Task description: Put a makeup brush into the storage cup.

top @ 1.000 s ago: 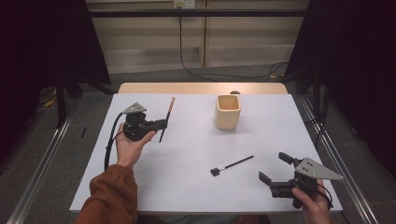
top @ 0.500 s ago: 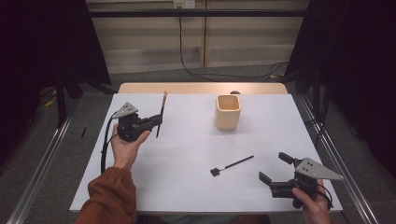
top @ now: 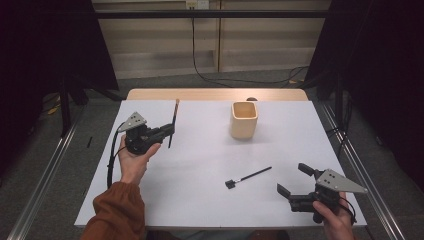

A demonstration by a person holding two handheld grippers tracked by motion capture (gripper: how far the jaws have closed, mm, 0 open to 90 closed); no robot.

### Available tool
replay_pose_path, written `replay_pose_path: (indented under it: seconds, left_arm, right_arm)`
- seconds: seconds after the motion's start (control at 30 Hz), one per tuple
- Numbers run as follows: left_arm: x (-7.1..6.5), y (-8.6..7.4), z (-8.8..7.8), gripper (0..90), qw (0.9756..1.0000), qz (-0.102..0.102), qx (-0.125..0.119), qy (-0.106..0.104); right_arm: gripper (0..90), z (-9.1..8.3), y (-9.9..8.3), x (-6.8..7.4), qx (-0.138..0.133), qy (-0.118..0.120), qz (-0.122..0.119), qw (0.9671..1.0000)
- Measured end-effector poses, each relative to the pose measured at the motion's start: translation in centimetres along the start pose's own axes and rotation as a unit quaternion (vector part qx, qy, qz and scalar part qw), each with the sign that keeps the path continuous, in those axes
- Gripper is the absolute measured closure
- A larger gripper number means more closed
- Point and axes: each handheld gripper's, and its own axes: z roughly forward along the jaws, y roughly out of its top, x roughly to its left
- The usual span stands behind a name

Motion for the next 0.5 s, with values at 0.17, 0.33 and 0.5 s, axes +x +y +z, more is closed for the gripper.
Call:
replay_pose_path:
  seconds: [0.17,0.33,0.5]
  left_arm:
    - [-1.0,0.1,-0.2,83.8,0.9999,0.008,-0.002,-0.010]
    - [-1.8,0.1,0.1,83.8,0.9996,0.001,0.000,-0.029]
    - [-2.7,0.2,0.0,83.8,0.9992,0.005,-0.001,-0.040]
  right_arm:
    - [0.0,0.0,0.0,0.0,-0.001,0.001,0.000,1.0000]
    - [0.0,0.0,0.0,0.0,-0.001,0.002,0.001,1.0000]
    - [0.0,0.0,0.0,0.0,-0.001,0.001,0.001,1.0000]
